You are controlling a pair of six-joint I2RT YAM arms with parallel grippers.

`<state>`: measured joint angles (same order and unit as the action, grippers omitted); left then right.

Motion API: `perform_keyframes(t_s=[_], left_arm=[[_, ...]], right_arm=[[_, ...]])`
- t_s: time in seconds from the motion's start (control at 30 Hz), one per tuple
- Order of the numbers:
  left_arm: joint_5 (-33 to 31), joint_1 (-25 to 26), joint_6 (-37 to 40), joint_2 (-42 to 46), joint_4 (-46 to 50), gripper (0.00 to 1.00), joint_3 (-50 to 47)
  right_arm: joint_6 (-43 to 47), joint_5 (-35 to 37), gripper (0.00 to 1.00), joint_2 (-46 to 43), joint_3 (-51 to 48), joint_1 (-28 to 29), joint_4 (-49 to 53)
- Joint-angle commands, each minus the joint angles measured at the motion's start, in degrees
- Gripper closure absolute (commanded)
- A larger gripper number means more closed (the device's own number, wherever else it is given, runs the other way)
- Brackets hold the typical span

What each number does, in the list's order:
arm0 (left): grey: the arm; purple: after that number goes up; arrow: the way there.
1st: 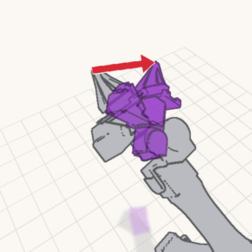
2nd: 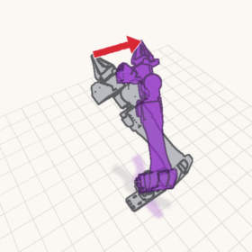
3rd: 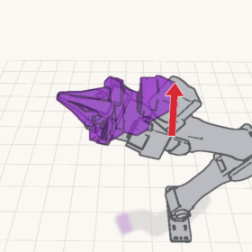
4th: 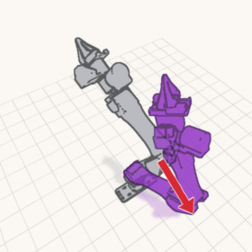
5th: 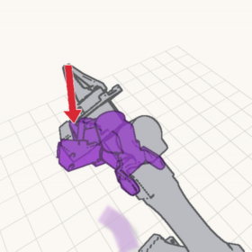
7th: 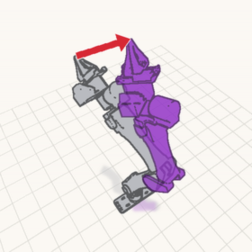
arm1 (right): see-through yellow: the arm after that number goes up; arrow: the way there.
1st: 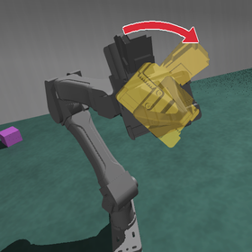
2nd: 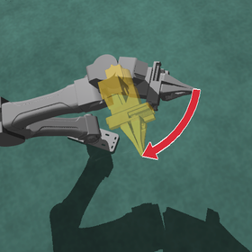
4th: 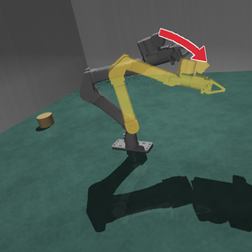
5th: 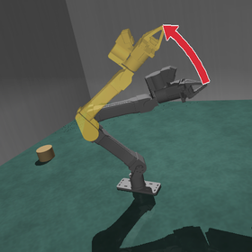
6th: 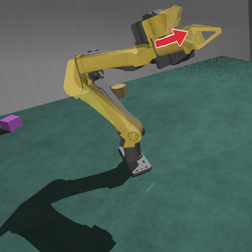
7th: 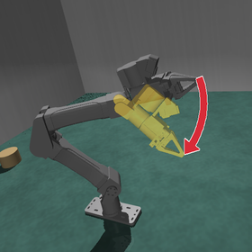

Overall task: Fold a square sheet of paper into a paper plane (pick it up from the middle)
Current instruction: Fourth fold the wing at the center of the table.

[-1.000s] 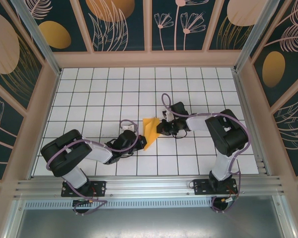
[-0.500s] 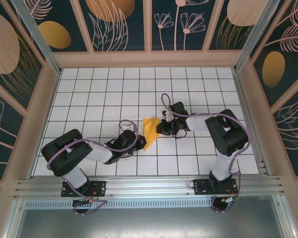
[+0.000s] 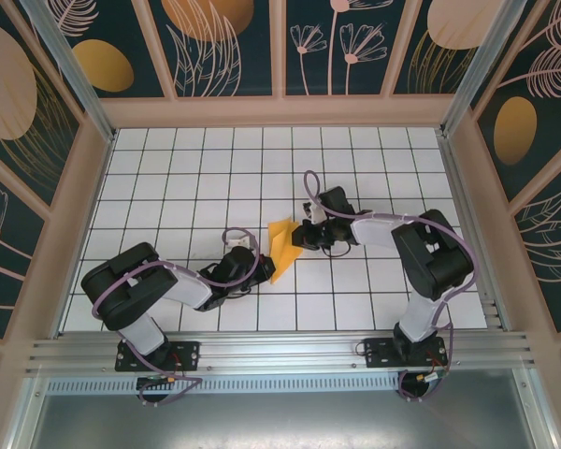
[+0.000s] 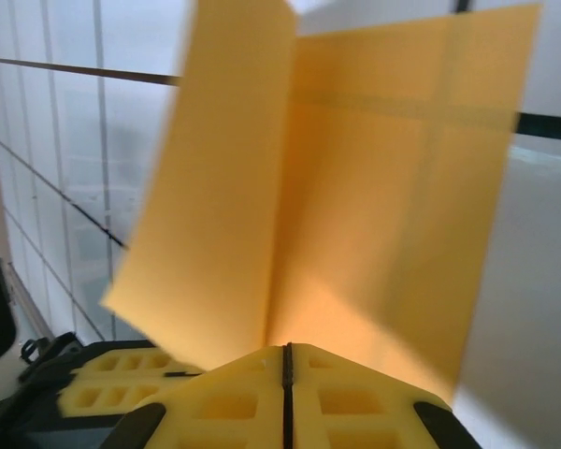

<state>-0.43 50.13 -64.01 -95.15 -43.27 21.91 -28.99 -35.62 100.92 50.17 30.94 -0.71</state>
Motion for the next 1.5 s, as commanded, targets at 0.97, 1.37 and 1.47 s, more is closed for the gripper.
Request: perform_keyframes(t_s=[0.97, 1.37, 1.47], left_arm=[[-2.62, -0.47, 1.91, 3.89, 9.32, 0.78, 1.00], [-3.26, -1.78, 4.53, 7.43, 13.37, 0.69, 2.72], [-2.33, -2.57, 5.09, 7.99, 13.88, 0.68, 3.36]], right_arm=[[-3.54, -3.00, 0.89, 7.00, 3.35, 4.20, -7.49], [-2.92, -2.61, 0.89, 6.76, 3.23, 4.18, -6.74], [-2.82, -2.70, 0.89, 6.60, 3.12, 4.21, -6.60]])
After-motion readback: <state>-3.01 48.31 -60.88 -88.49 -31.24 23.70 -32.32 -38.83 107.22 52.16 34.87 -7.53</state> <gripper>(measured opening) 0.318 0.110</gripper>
